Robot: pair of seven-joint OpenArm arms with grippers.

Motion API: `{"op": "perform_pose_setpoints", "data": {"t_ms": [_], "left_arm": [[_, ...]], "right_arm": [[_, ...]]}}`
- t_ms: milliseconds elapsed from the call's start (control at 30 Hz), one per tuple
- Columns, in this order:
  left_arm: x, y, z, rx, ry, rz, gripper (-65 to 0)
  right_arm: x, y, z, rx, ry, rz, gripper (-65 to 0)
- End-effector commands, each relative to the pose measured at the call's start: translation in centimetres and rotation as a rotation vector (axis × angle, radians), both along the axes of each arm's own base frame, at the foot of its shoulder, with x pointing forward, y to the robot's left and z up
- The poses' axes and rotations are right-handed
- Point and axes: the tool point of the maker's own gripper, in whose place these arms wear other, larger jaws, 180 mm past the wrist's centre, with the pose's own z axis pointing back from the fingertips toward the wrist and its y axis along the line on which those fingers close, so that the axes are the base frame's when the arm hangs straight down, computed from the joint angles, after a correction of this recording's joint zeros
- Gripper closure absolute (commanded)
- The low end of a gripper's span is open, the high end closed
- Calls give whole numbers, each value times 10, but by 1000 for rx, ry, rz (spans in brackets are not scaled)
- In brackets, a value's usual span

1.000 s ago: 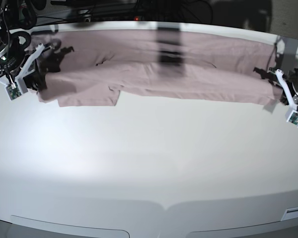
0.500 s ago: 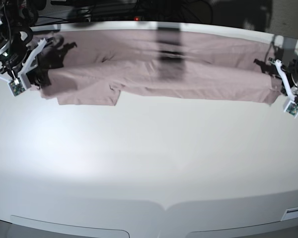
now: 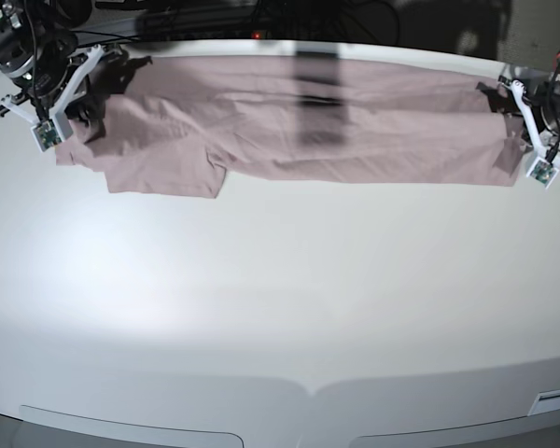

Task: Fold the T-shirt properly
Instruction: 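Lift the hem with both grippers and fold it toward the collar, then lay the folded hem down along the collar edge with both grippers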

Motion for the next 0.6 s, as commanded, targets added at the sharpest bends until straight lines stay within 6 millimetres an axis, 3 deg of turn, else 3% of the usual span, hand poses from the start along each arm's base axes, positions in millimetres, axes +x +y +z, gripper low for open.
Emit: {"op": "perform_pose_setpoints", "data": {"t_ms": [0, 567], "left_arm": [[5, 3, 8, 16, -31, -12, 0], [-5, 3, 3, 20, -7, -16, 0]], "right_arm": [[2, -6, 3, -26, -9, 1, 0], [-27, -33, -38, -45, 148, -82, 0]]}}
